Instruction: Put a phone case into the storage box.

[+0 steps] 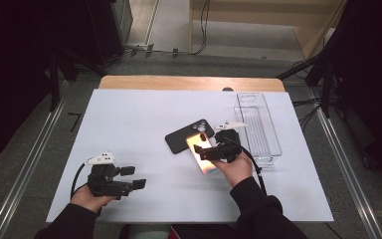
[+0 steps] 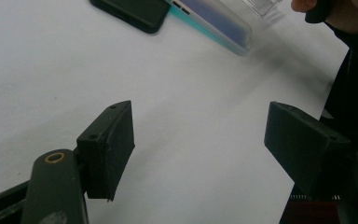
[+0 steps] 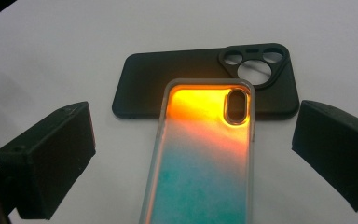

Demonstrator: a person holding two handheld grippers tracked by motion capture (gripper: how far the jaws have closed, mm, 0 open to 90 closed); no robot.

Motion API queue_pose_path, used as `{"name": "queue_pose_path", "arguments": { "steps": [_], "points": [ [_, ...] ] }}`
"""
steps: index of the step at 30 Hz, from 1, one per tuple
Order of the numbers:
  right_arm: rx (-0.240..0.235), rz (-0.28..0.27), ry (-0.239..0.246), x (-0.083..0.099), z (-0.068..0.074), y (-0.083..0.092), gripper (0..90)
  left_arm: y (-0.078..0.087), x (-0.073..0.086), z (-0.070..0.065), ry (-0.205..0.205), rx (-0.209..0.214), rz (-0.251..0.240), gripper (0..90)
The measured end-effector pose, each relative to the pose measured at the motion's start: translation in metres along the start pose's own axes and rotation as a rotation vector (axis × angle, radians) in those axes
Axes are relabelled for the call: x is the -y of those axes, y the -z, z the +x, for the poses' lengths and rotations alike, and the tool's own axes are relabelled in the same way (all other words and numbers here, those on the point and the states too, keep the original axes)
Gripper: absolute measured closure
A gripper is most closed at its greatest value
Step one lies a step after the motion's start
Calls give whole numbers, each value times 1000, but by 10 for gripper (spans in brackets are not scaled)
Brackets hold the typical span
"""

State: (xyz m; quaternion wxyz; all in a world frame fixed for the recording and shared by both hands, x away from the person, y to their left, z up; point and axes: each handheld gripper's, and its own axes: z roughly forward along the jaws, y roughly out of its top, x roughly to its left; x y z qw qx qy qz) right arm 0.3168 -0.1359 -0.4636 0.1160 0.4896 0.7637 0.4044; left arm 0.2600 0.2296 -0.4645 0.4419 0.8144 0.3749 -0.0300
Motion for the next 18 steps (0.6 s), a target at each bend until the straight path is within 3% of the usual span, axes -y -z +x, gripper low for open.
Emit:
{"name": "queue_pose_path", "arguments": {
  "steps": [6, 18],
  "points": [
    [-11, -14, -5, 4, -2, -3, 31, 0, 0, 0, -1, -1, 0, 247],
    [14, 28, 1, 10, 0, -16, 31, 0, 0, 0, -1, -1, 1, 247]
  ]
}}
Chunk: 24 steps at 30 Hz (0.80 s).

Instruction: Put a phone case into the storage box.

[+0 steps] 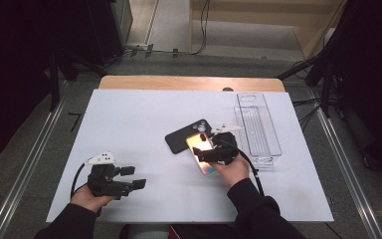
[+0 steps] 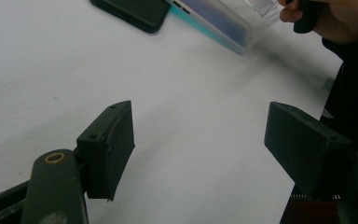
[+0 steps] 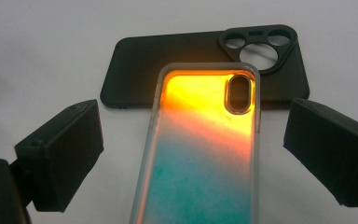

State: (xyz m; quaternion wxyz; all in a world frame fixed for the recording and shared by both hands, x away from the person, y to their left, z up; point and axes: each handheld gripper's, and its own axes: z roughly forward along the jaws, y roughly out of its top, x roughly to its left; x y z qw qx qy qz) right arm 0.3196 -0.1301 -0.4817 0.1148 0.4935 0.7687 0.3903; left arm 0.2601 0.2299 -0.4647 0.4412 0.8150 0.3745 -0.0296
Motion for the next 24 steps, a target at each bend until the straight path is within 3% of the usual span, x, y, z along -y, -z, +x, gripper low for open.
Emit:
{"name": "queue_pose_path", "arguments": {
  "steps": [24],
  "points": [
    [53, 93, 26, 21, 5, -28, 40, 1, 0, 0, -2, 0, -3, 247]
  ]
}}
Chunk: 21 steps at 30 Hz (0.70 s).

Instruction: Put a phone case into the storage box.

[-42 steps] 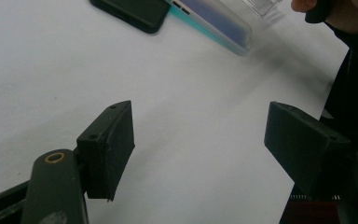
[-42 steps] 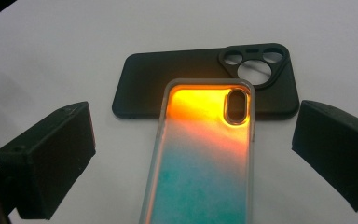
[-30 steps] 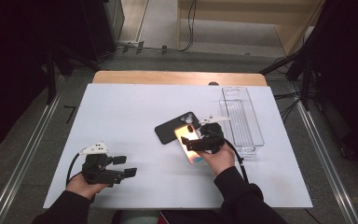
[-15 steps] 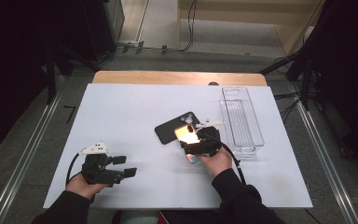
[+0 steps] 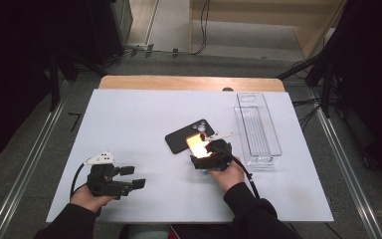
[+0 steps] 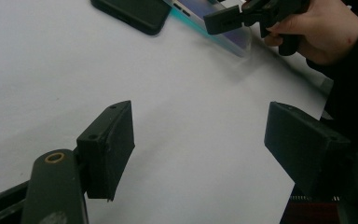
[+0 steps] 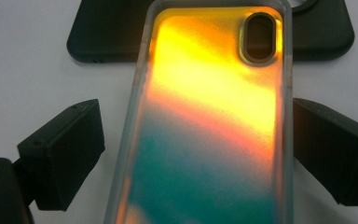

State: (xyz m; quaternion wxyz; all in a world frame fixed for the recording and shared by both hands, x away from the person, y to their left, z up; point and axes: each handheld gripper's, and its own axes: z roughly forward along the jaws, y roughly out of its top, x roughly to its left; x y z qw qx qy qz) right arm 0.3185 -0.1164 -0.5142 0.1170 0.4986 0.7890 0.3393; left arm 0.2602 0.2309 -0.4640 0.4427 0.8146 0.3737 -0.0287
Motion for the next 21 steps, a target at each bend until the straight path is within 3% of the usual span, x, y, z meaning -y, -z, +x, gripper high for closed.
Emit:
{"name": "queue_pose_path", "arguments": {
  "steps": [7, 9, 18, 21],
  "points": [
    [46, -8, 41, 3, 5, -2, 65, 0, 0, 0, 4, 0, -5, 247],
    [86, -16, 59, 4, 7, -1, 113, 0, 0, 0, 4, -1, -3, 247],
    [62, -20, 37, 4, 5, 1, 136, -1, 0, 0, 7, 0, -2, 247],
    [35, -25, 36, 2, 4, 2, 140, 0, -1, 1, 42, 7, -10, 247]
  ]
}}
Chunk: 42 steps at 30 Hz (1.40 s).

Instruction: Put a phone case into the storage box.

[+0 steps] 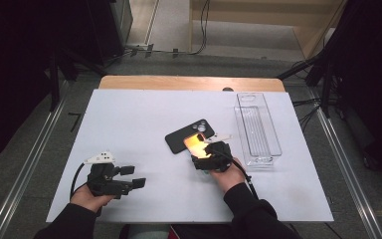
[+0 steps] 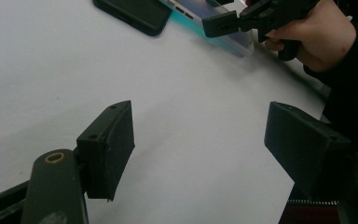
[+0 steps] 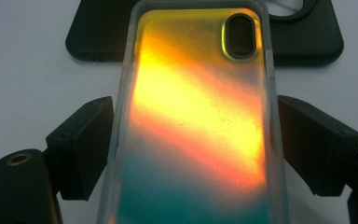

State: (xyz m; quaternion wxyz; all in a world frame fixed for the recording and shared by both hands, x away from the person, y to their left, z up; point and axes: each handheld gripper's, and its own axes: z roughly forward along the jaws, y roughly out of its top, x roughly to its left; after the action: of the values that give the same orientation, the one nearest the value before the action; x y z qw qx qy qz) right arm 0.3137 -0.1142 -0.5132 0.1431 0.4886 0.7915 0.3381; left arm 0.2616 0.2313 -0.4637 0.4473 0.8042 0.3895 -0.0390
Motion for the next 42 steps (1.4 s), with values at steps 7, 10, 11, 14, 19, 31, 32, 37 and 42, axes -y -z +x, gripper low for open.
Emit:
{"name": "queue_pose_path", "arguments": {
  "steps": [7, 10, 11, 14, 19, 31, 32, 37, 42],
  "points": [
    [-28, -26, 3, -9, 0, 11, 142, 0, -1, 0, 18, 1, -2, 246],
    [-40, -39, -2, -12, -1, 16, 142, -1, -1, -1, 22, 0, 1, 246],
    [-47, -48, -7, -13, -1, 19, 142, -1, -2, -2, 25, 3, 0, 246],
    [-66, -70, -6, -19, -2, 29, 143, -2, -3, -4, 33, 11, -5, 245],
    [-93, -90, -22, -22, -3, 37, 143, -4, -6, -6, 29, 26, -8, 242],
    [-159, -113, -62, -23, -5, 48, 144, -10, -28, -11, 94, 36, -9, 243],
    [-171, -122, -62, -23, -4, 50, 144, -11, -32, -12, 97, 30, -11, 243],
    [-201, -137, -86, -23, -2, 53, 144, -14, -40, -16, 82, 10, 4, 243],
    [-223, -137, -99, -19, 1, 52, 144, -15, -51, -19, 93, 6, -6, 244]
  ]
}}
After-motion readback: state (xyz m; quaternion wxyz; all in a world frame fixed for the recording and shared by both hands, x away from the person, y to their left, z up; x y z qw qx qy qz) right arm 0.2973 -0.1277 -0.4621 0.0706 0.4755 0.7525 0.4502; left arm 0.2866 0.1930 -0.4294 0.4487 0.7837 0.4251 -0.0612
